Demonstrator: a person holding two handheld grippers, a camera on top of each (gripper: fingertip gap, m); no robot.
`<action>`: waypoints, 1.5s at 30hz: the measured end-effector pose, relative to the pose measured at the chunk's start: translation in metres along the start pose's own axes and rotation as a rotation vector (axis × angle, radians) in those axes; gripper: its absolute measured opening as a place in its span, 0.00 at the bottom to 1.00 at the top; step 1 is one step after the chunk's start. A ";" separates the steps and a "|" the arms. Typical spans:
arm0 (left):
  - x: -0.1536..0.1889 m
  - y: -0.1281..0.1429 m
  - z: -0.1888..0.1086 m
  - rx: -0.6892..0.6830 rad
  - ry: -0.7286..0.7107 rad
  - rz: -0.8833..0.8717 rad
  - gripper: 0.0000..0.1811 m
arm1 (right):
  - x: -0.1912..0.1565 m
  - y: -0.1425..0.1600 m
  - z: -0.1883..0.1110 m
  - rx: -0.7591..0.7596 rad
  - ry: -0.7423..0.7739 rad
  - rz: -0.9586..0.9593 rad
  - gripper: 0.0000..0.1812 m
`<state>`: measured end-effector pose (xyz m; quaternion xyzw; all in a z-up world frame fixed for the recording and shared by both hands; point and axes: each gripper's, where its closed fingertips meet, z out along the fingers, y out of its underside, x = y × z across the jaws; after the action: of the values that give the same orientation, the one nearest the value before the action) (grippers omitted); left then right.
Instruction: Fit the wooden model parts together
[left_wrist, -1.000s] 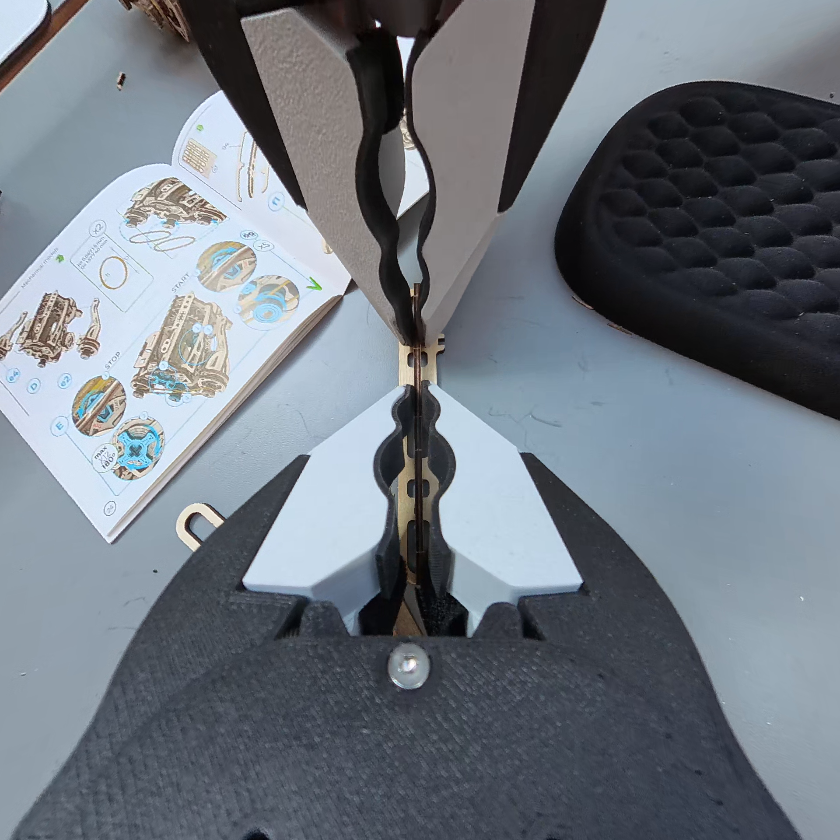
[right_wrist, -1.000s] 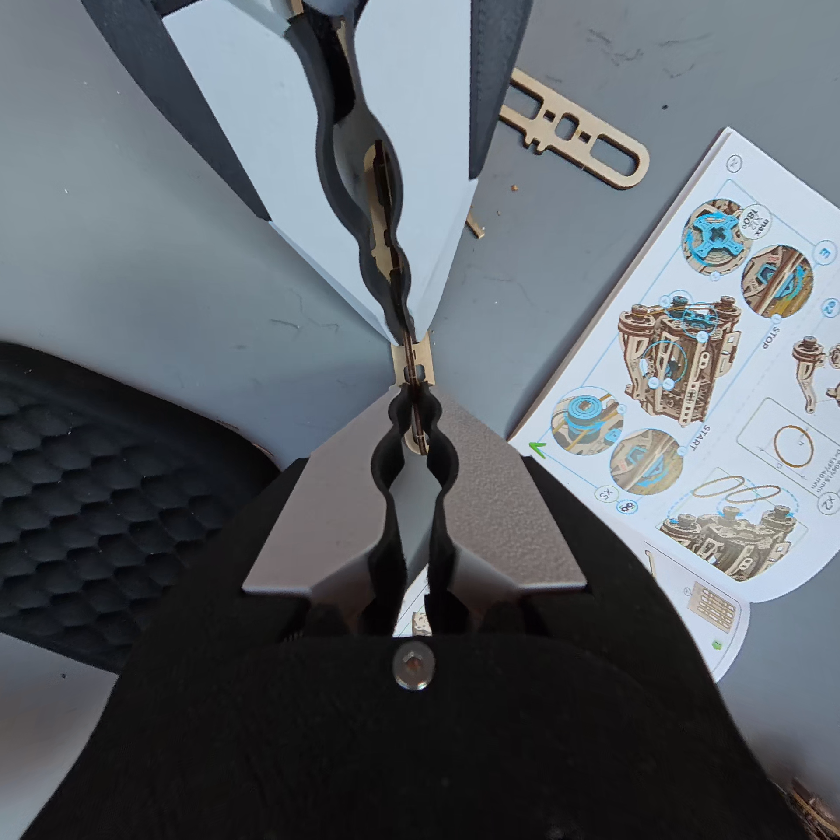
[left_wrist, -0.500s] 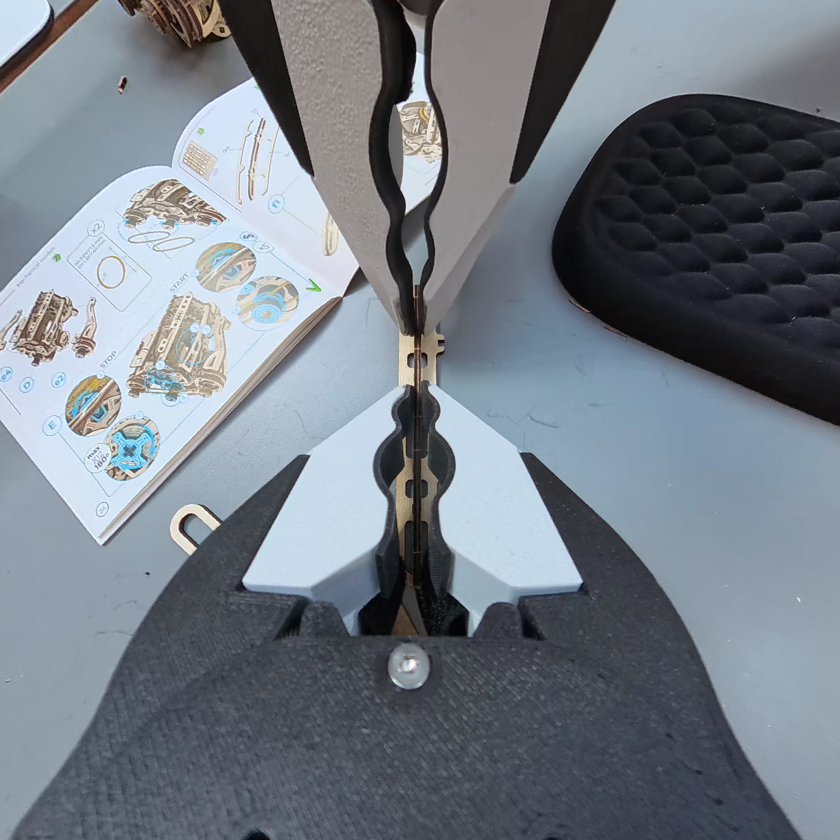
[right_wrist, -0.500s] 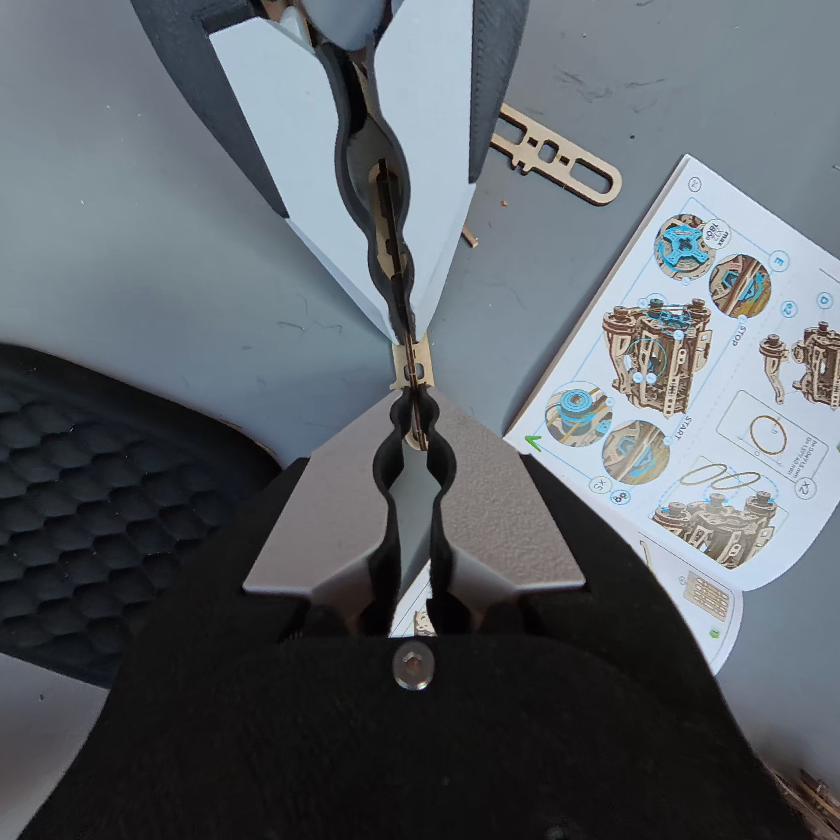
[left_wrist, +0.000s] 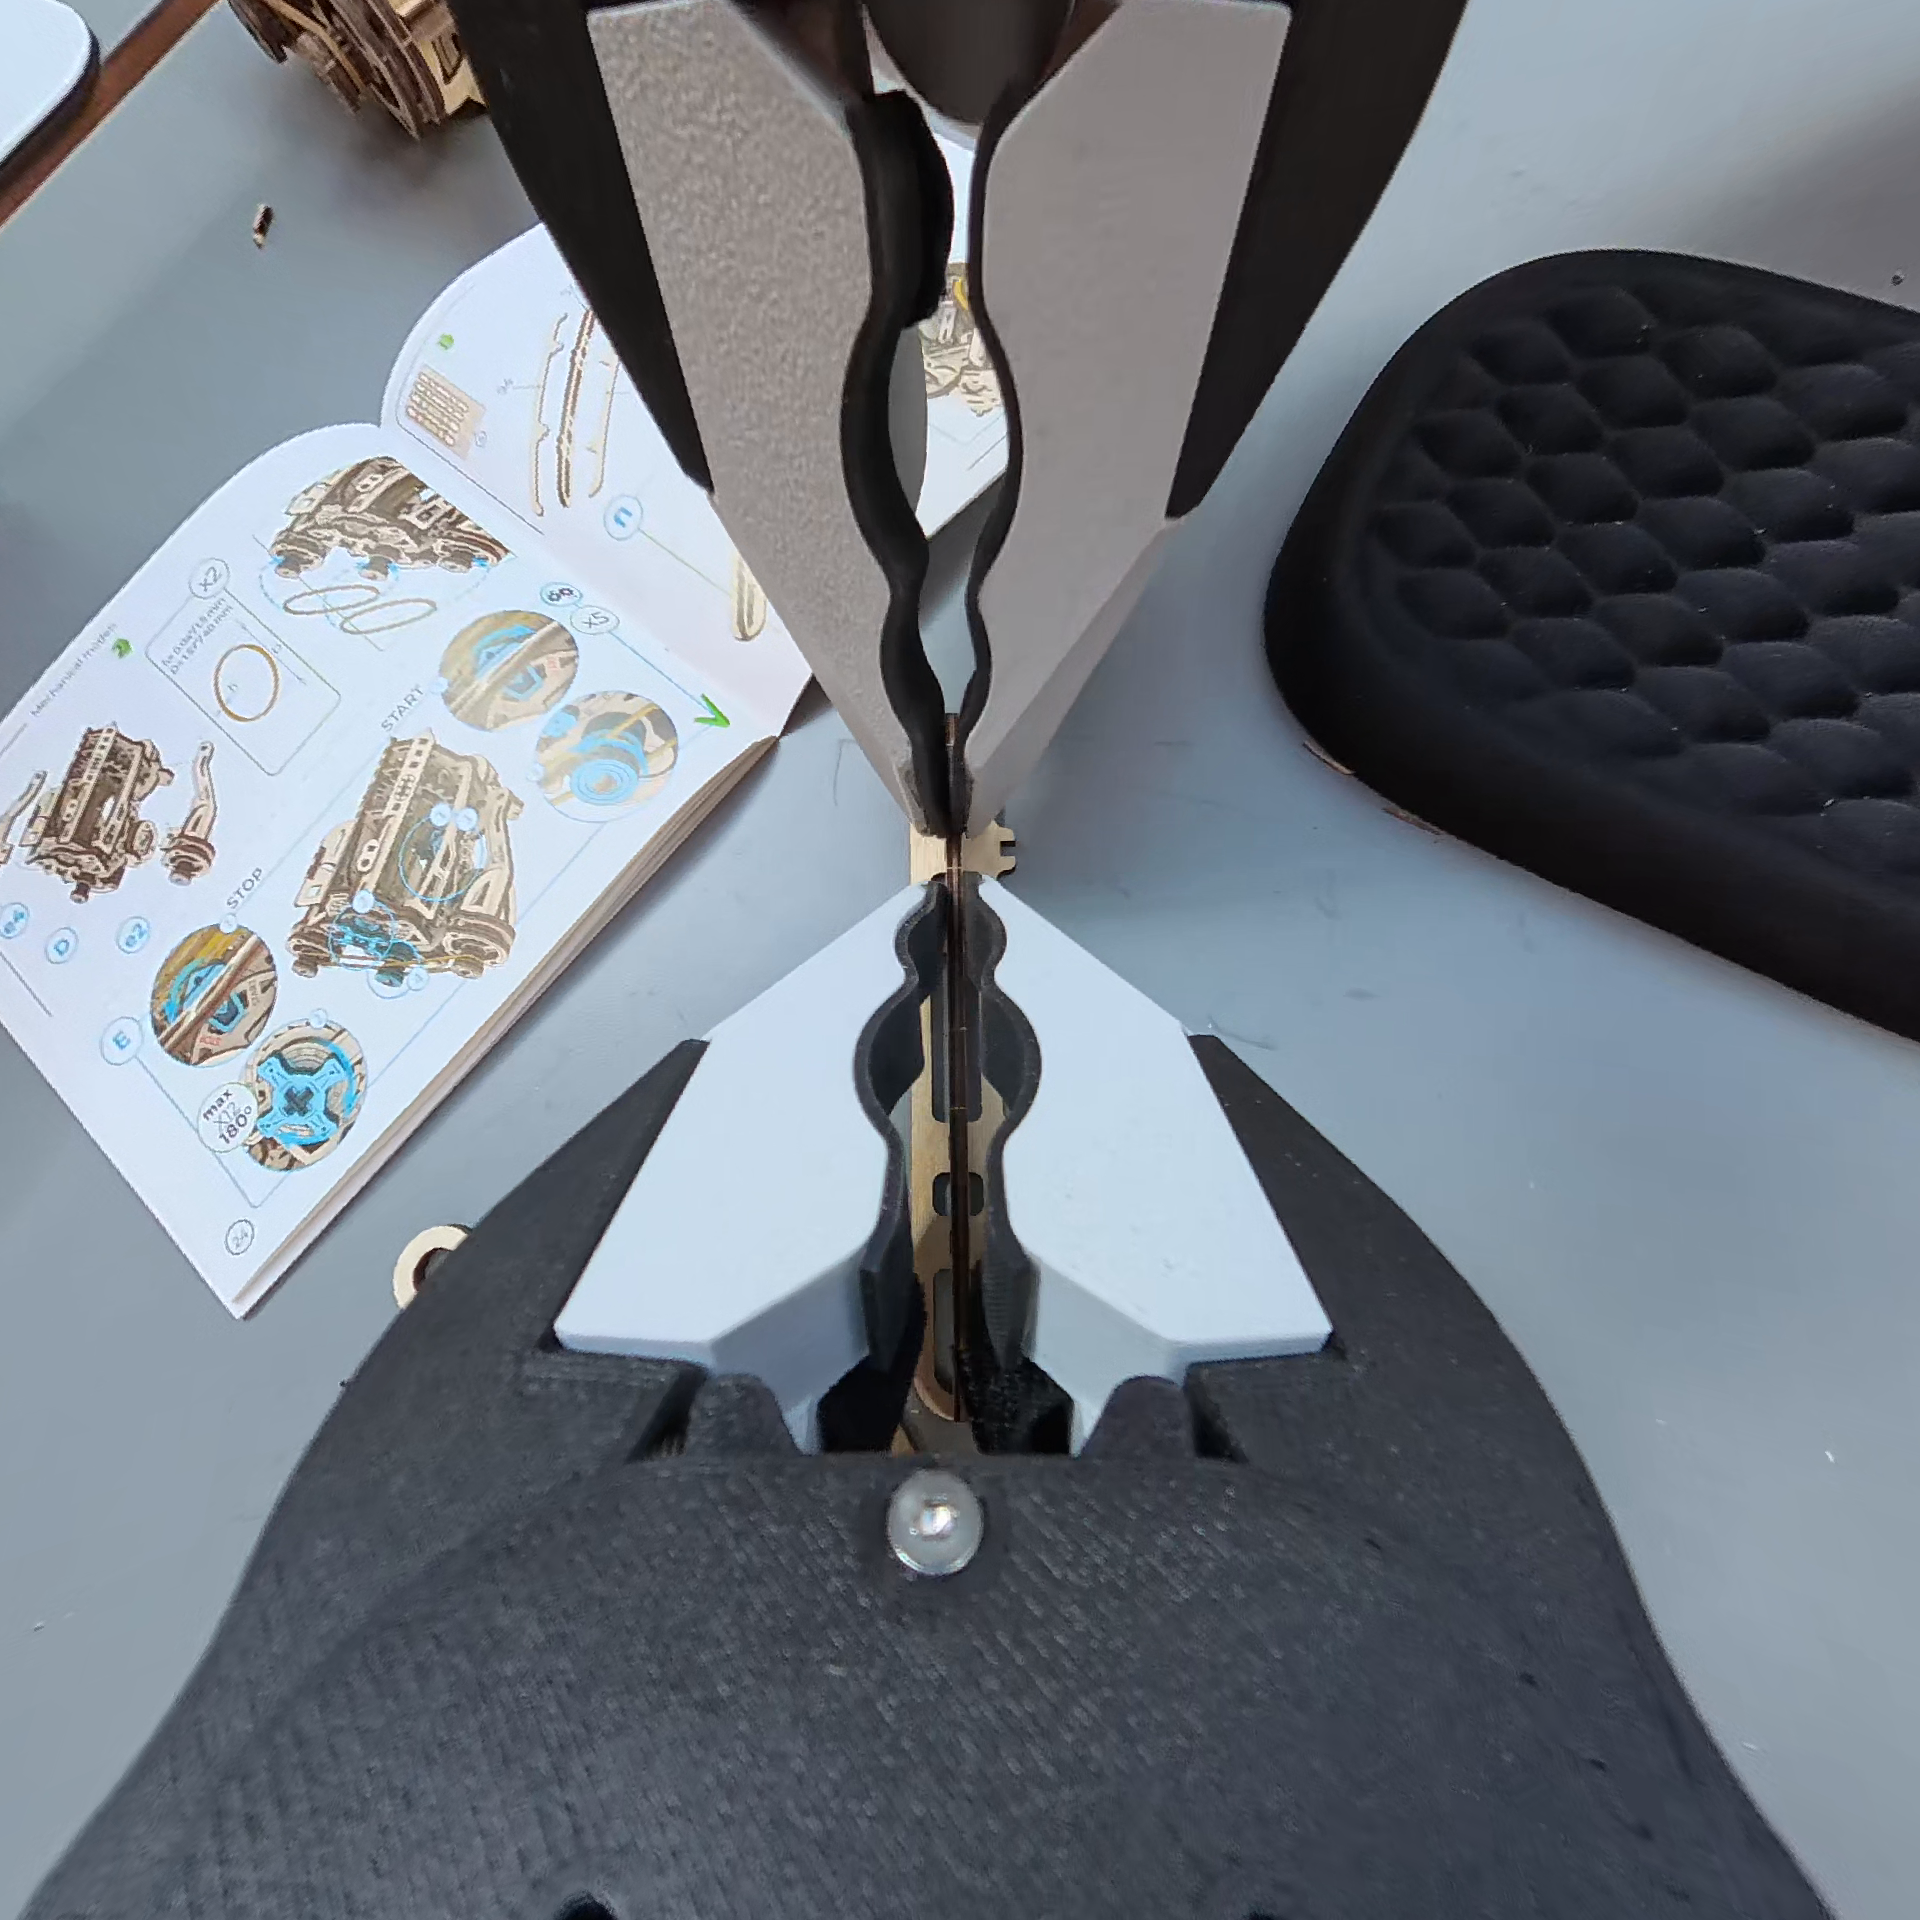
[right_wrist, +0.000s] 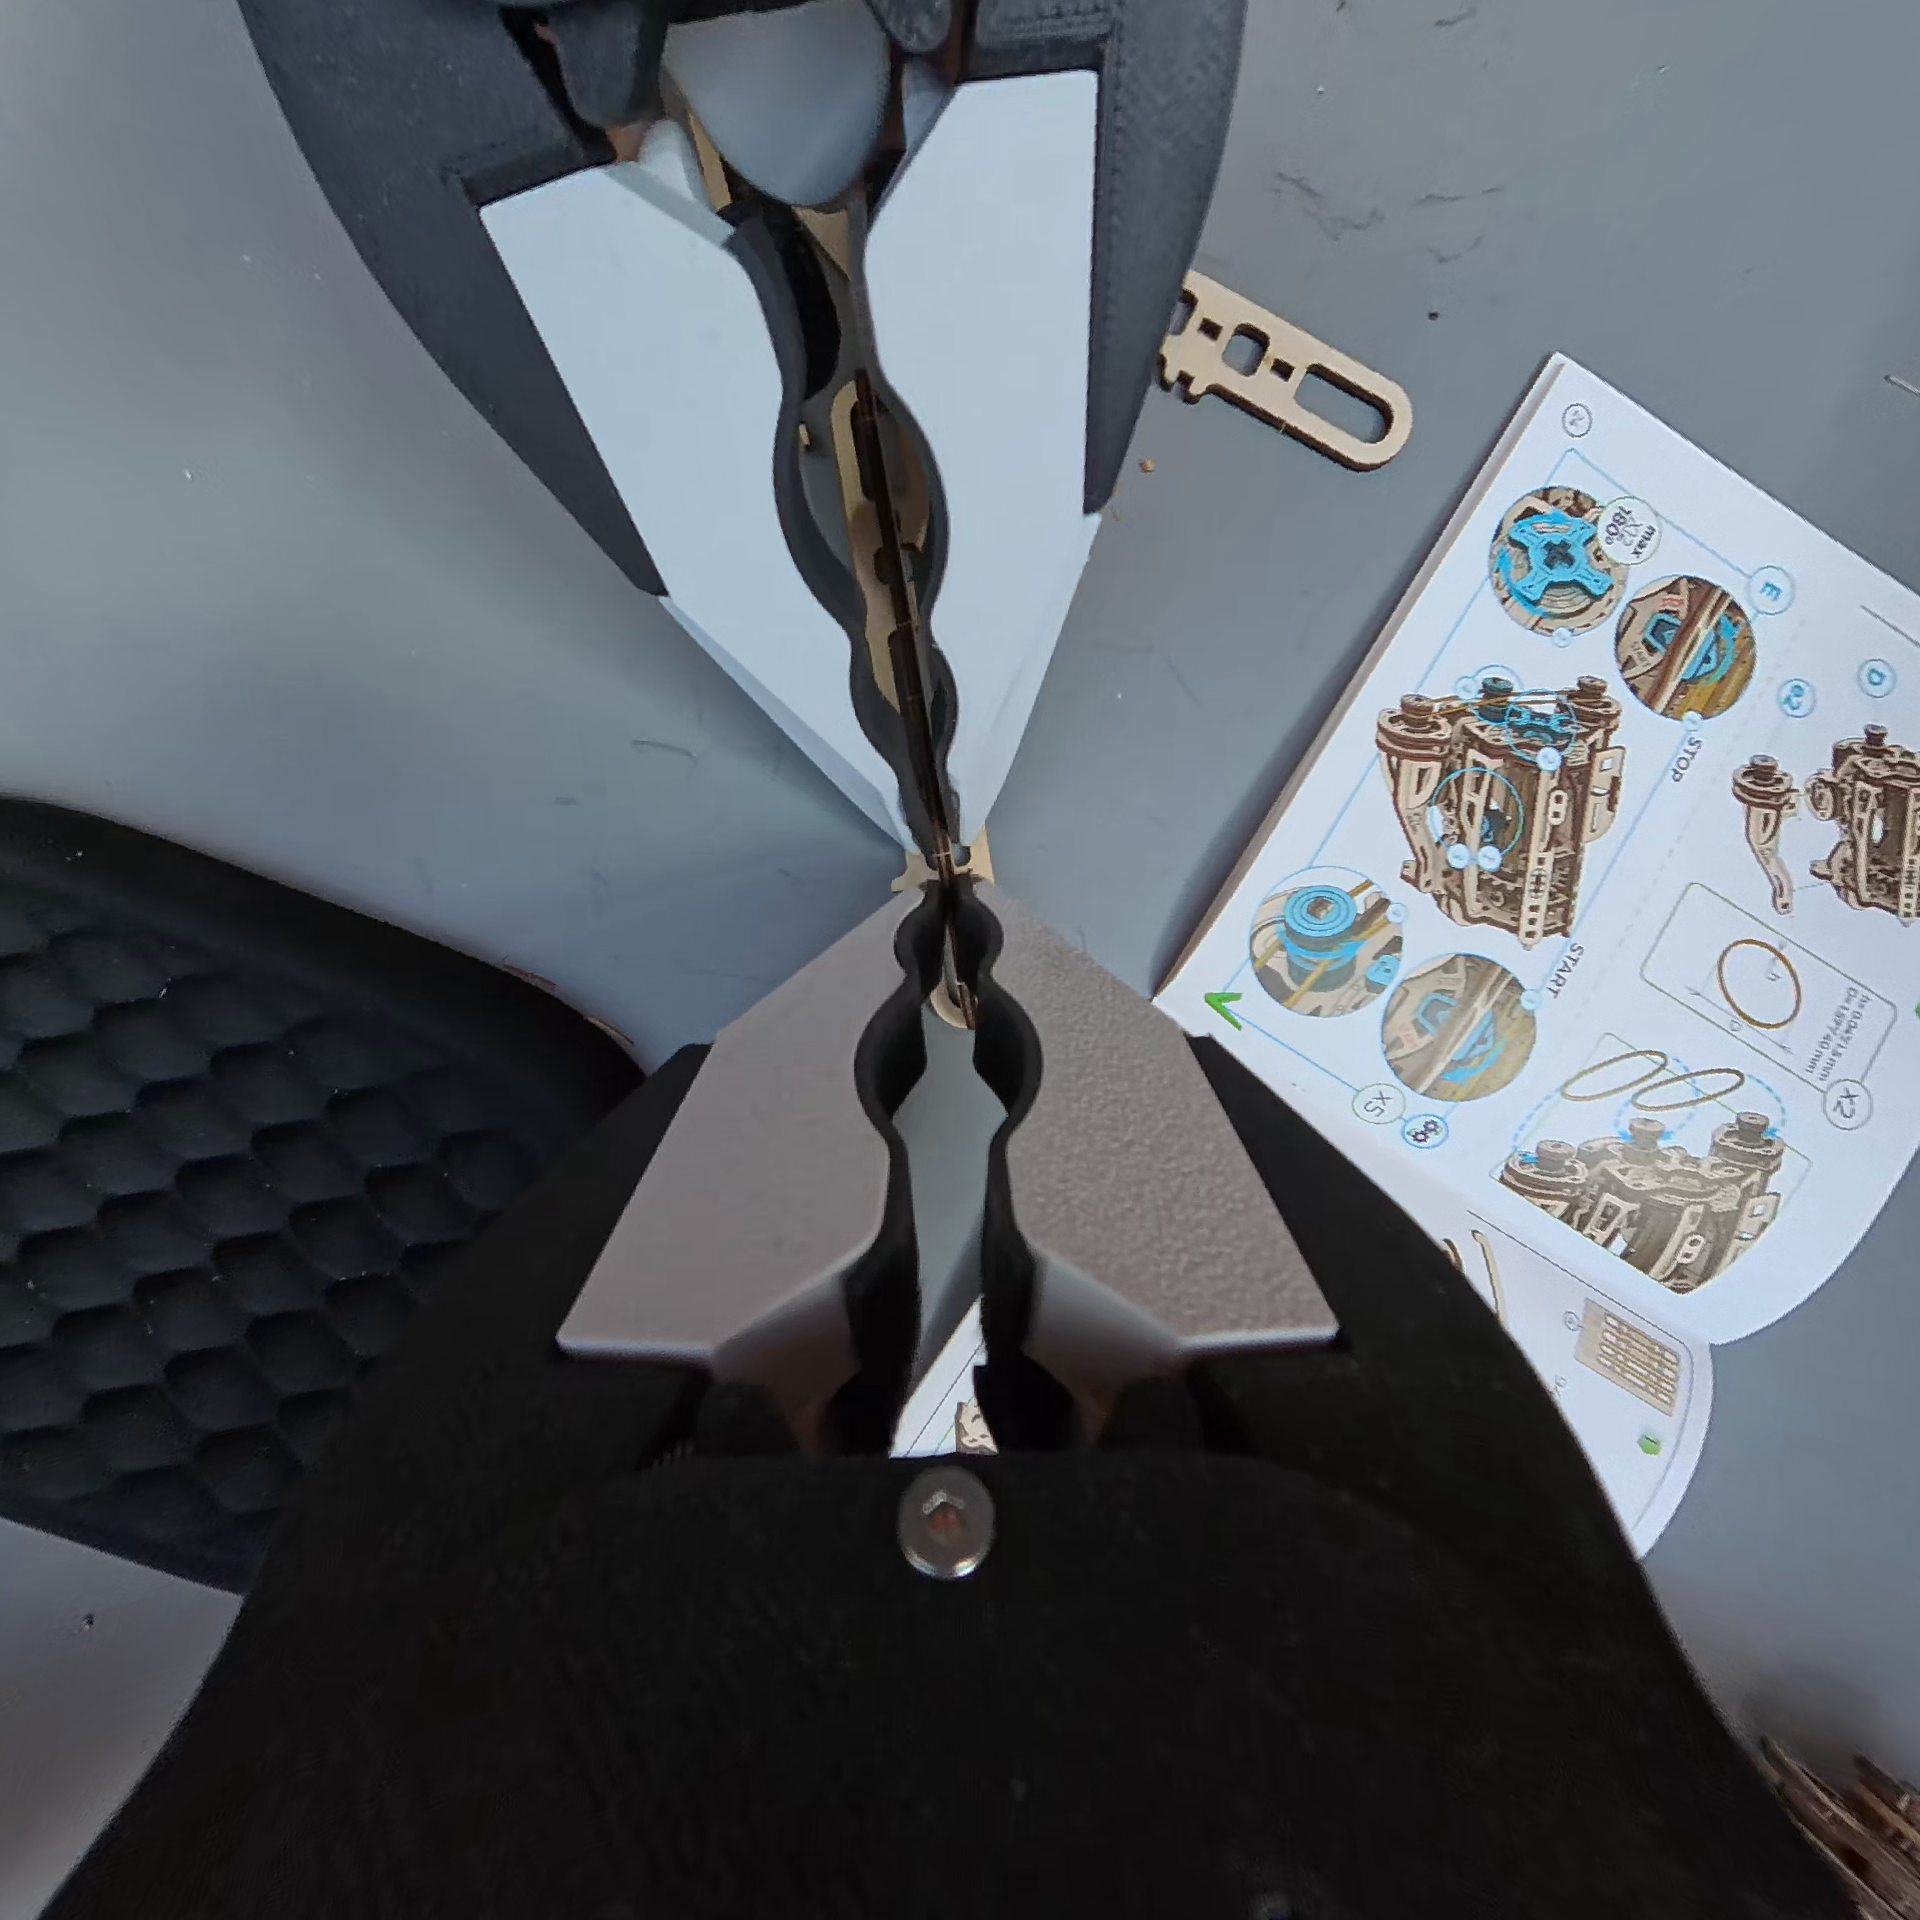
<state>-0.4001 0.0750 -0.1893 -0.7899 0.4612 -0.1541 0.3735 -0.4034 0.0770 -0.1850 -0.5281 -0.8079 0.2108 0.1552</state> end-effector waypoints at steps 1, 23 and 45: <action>0.000 0.000 0.000 0.004 0.002 -0.003 0.00 | 0.000 0.000 0.000 0.007 -0.005 0.006 0.00; -0.022 -0.088 -0.084 0.471 -0.502 0.108 0.00 | 0.018 -0.050 -0.108 1.099 -0.114 0.859 0.36; 0.025 -0.099 -0.096 0.461 -0.071 0.022 0.22 | -0.035 -0.085 -0.148 1.053 0.050 0.153 0.05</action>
<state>-0.3830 0.0404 -0.0547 -0.6836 0.4088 -0.2236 0.5618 -0.3864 0.0409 -0.0151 -0.4408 -0.5480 0.5859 0.4026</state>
